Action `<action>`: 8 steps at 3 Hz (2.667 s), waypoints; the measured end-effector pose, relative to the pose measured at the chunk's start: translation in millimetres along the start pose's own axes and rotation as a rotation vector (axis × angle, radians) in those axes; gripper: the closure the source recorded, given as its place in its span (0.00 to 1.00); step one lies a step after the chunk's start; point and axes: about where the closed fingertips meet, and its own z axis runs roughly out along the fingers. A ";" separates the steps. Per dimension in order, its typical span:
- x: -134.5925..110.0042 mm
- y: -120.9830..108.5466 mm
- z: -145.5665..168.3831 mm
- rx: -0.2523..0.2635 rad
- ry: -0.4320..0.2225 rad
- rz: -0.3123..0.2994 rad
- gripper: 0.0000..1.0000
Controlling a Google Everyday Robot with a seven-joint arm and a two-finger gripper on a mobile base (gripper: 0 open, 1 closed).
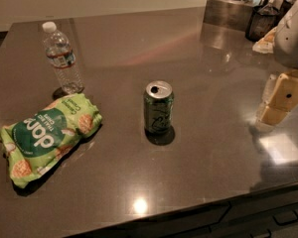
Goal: Move green can near green rice chip bag
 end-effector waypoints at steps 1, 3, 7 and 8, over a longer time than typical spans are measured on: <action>-3.5 -0.2 0.0 -0.010 -0.012 -0.001 0.00; -56.3 0.1 13.7 -0.137 -0.191 0.021 0.00; -154.8 26.6 84.7 -0.150 -0.478 0.029 0.00; -162.5 29.5 90.2 -0.153 -0.497 0.019 0.00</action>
Offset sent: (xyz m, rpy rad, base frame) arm 0.0117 0.0449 0.0082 0.1844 0.1191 0.0798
